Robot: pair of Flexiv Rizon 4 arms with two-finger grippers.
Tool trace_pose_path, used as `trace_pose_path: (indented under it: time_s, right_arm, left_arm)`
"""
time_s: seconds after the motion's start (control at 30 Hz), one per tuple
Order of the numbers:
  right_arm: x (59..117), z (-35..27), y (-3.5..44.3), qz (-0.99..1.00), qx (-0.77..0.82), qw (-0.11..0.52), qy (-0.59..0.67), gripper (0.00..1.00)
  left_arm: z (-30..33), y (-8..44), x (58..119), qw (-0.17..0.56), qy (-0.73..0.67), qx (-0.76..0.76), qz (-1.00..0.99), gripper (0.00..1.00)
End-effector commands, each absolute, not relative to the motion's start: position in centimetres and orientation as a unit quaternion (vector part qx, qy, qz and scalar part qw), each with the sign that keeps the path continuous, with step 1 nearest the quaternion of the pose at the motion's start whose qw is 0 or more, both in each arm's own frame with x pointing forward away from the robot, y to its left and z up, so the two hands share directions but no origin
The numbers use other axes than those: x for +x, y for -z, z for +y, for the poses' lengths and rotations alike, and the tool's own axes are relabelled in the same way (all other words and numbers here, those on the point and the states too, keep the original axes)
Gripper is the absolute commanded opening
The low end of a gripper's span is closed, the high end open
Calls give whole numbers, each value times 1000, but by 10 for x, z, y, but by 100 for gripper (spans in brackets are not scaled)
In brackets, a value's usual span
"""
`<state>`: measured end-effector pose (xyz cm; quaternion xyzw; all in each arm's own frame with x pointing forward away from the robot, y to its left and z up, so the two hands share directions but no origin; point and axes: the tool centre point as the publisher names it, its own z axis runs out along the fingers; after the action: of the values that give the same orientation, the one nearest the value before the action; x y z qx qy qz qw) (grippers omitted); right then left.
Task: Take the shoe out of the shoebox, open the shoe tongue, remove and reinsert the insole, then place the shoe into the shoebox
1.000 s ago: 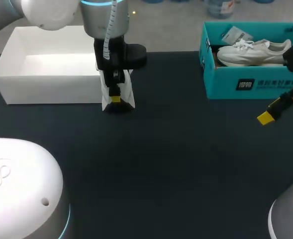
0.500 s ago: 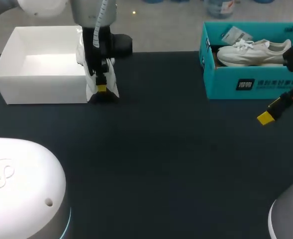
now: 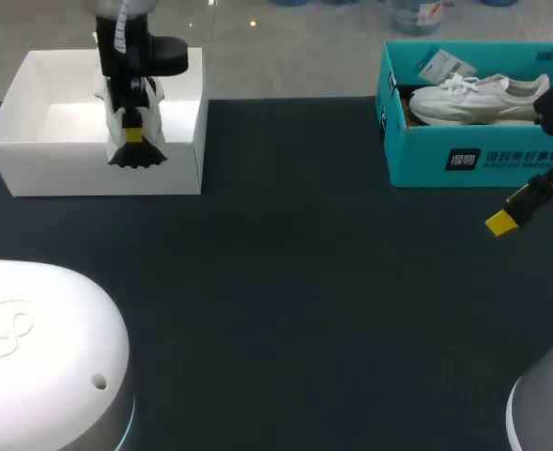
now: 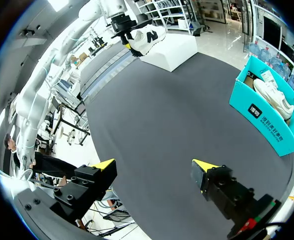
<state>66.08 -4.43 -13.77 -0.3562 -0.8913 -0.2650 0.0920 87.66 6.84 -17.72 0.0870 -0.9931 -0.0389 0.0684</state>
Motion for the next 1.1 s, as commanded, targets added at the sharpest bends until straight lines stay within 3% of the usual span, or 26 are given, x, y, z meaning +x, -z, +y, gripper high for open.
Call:
trace_pose_path:
  time_s: [0.03, 1.1]
  right_arm:
    - [663, -43, 138, -892, -357, 93, 263, 100]
    - [663, -43, 138, -892, -357, 93, 263, 100]
  left_arm:
    - [97, 173, 890, 75, 29, 108, -991, 0]
    - [118, 184, 907, 103, 17, 139, -985, 0]
